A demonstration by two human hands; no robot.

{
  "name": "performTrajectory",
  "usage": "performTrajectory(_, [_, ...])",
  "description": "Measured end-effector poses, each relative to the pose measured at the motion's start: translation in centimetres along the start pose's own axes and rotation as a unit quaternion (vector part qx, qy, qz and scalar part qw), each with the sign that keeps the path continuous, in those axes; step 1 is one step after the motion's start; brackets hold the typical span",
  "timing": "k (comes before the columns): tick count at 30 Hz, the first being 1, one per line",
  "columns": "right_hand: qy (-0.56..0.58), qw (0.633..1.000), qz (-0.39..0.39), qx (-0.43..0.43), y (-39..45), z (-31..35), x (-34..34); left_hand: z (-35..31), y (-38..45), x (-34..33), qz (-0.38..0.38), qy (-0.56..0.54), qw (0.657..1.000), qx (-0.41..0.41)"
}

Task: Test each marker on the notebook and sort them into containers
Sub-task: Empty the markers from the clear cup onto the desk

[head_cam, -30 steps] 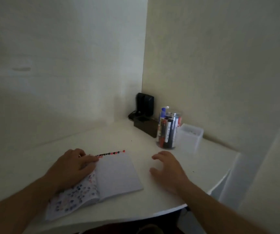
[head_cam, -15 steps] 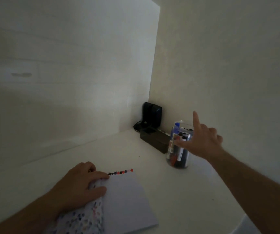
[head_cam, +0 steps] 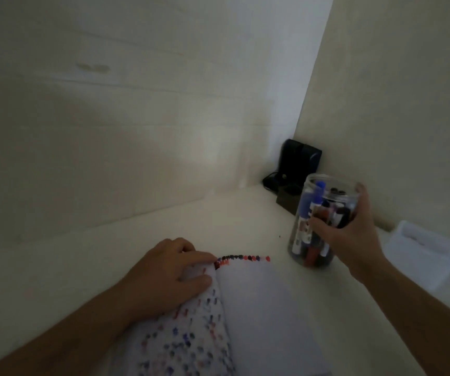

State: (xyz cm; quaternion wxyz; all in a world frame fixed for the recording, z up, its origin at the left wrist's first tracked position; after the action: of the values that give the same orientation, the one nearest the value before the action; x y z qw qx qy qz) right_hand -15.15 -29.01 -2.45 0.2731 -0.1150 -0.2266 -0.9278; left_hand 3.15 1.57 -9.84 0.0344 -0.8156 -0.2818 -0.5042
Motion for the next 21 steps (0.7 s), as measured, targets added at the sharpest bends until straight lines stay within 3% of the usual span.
performTrajectory(4, [0.036,0.999,-0.012,0.002,-1.0,-0.4,-1.5,-0.1,-0.1,0.0,-0.002,-0.026,1.000,0.004])
performTrajectory(11, [-0.004,0.999,0.030,-0.014,-2.7,-2.2,-5.1,0.0,-0.2,0.6,-0.018,-0.073,0.997,0.014])
performTrajectory(16, [-0.089,0.992,0.035,0.082,-2.3,-0.9,-5.5,0.2,-0.2,0.6,-0.034,-0.111,0.993,0.021])
performTrajectory(18, [-0.199,0.961,0.062,0.180,-1.9,1.0,-6.3,0.6,-0.1,1.3,-0.080,-0.172,0.981,0.040])
performTrajectory(21, [-0.392,0.869,0.086,0.289,-1.5,3.6,-8.5,1.1,-0.2,3.1,-0.170,-0.230,0.955,0.075])
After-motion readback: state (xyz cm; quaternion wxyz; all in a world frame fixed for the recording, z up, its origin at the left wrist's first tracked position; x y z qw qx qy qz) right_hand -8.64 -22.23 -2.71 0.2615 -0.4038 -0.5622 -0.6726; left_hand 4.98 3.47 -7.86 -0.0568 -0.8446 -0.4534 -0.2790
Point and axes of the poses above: each hand's wrist, its own y-axis towards the middle knuckle, its own x-axis out of the back of the hand, z = x × y, the point moved 3 cm from there along y, towards the middle knuckle, and after that the axes turned 4 degrees about -y, right-handed, at the moved point
